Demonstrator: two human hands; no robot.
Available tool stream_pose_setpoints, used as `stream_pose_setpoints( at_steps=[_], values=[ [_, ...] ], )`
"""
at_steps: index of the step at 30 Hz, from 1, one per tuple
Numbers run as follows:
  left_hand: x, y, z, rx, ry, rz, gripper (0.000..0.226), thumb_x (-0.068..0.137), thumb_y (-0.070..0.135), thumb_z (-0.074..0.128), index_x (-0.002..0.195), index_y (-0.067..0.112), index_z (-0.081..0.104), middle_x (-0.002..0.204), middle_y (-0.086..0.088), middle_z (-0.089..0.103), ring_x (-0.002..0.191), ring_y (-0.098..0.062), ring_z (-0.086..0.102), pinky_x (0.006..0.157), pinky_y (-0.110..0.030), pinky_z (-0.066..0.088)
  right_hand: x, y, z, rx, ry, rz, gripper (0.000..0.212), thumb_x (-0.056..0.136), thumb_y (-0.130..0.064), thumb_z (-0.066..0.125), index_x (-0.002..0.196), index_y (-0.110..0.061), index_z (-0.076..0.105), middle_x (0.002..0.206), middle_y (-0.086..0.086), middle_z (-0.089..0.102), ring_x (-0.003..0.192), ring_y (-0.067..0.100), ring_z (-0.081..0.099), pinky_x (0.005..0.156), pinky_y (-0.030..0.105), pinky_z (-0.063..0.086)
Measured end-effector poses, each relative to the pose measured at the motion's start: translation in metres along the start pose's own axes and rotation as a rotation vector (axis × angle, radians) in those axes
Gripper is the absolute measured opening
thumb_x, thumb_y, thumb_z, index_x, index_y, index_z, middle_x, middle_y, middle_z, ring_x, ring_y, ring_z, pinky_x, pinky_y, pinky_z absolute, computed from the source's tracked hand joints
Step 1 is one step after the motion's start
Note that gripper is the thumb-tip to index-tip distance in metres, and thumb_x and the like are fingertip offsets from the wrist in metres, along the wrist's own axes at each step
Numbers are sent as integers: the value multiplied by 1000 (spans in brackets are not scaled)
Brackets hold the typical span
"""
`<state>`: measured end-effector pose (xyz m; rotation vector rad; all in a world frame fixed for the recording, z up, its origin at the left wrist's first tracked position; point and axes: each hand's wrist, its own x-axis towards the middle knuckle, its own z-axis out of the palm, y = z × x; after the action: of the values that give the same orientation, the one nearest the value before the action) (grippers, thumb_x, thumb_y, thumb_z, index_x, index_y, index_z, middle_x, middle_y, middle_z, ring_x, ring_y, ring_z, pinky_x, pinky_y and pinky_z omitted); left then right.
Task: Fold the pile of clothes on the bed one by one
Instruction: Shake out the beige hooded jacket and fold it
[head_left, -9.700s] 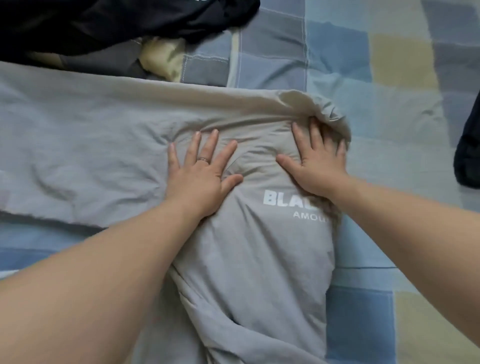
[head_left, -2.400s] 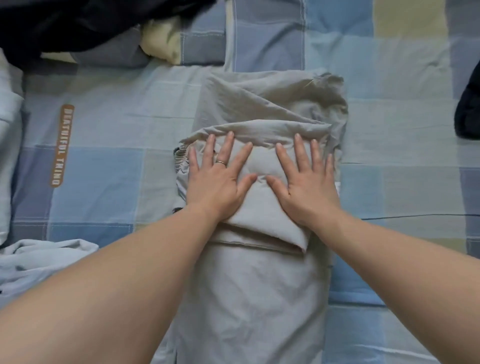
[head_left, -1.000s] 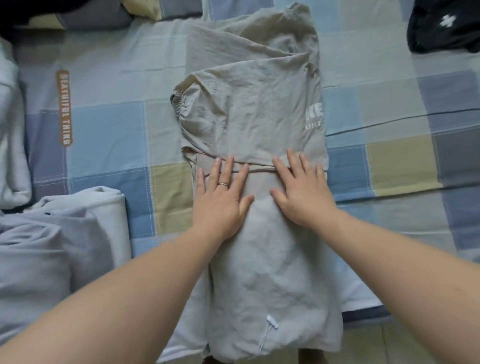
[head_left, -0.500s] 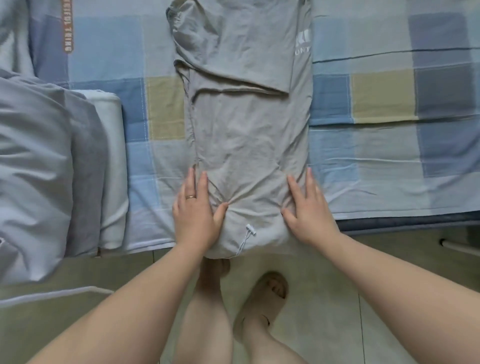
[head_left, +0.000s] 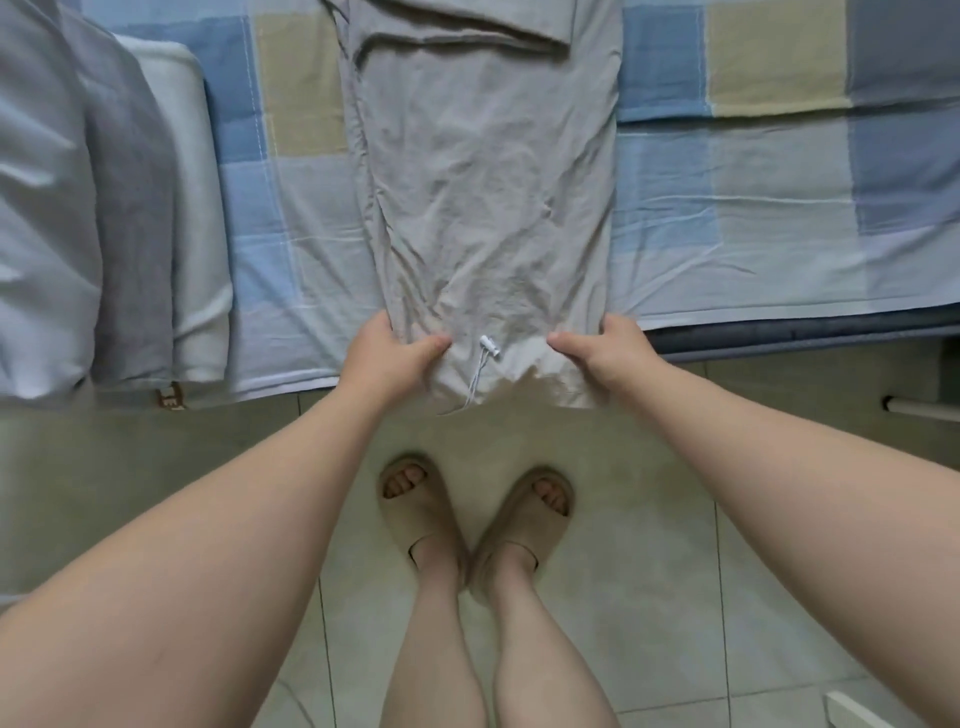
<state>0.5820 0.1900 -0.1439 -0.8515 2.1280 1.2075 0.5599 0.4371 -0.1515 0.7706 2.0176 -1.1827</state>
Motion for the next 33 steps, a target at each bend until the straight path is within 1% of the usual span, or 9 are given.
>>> stream_pose_setpoints(
  at_steps=[2, 4, 6, 13, 18, 20, 25, 30, 33],
  values=[
    [-12, -8, 3, -38, -33, -49, 37, 86, 24, 78, 119, 9, 69, 113, -9, 73, 106, -25, 68, 94, -38, 54, -13, 6, -3, 61, -47, 55, 42, 83, -20, 81, 120, -6, 66, 110, 6, 72, 93, 22, 70, 84, 32, 56],
    [-29, -16, 1, -129, -52, -124, 35, 89, 19, 75, 120, 4, 69, 110, -13, 73, 102, -28, 69, 86, -31, 51, -32, 12, -7, 112, -78, 108, 37, 84, -13, 79, 119, -6, 68, 106, 8, 74, 92, 25, 72, 87, 38, 58],
    [-53, -22, -5, -189, -92, -202, 32, 91, 17, 73, 119, 3, 69, 106, -11, 72, 97, -27, 68, 80, -29, 47, -60, 13, -12, 140, -109, 163, 29, 87, -8, 75, 116, -6, 68, 105, 8, 74, 90, 25, 72, 85, 38, 58],
    [-168, -14, -44, -208, -184, -412, 30, 88, 21, 76, 114, 8, 70, 113, -12, 73, 104, -31, 69, 98, -44, 54, -191, -3, -35, 245, -96, 327, 22, 96, -8, 63, 117, -15, 60, 100, 1, 65, 81, 16, 63, 59, 29, 53],
    [-244, 14, -86, -266, -218, -542, 35, 85, 20, 79, 115, 6, 66, 109, -9, 73, 98, -27, 71, 77, -37, 59, -277, -21, -62, 301, -98, 383, 21, 96, -8, 63, 116, -14, 61, 100, 2, 66, 80, 16, 62, 51, 23, 49],
    [-262, 25, -99, -307, -228, -559, 41, 82, 19, 81, 118, 5, 69, 108, -9, 75, 96, -27, 73, 84, -42, 61, -300, -31, -73, 346, -89, 397, 21, 94, -7, 65, 115, -11, 63, 99, 4, 67, 80, 17, 62, 50, 24, 50],
    [-284, 72, -128, -447, -224, -534, 25, 90, 14, 72, 114, 6, 71, 107, -10, 75, 88, -25, 73, 80, -39, 61, -328, -79, -96, 459, -62, 371, 19, 94, -4, 65, 111, -11, 63, 90, 6, 65, 74, 16, 59, 42, 19, 48],
    [-257, 123, -152, -542, -189, -456, 32, 94, 20, 66, 124, 9, 66, 110, -6, 74, 75, -20, 71, 62, -31, 54, -308, -151, -111, 546, -67, 332, 11, 96, -6, 62, 100, -16, 59, 84, 3, 63, 70, 13, 58, 41, 18, 49],
    [-223, 158, -167, -622, -168, -438, 24, 98, 20, 60, 121, 13, 64, 100, -4, 72, 70, -17, 67, 47, -24, 52, -279, -199, -115, 595, -50, 324, 7, 97, -8, 61, 98, -13, 57, 84, 5, 62, 73, 14, 59, 43, 19, 52]
  ],
)
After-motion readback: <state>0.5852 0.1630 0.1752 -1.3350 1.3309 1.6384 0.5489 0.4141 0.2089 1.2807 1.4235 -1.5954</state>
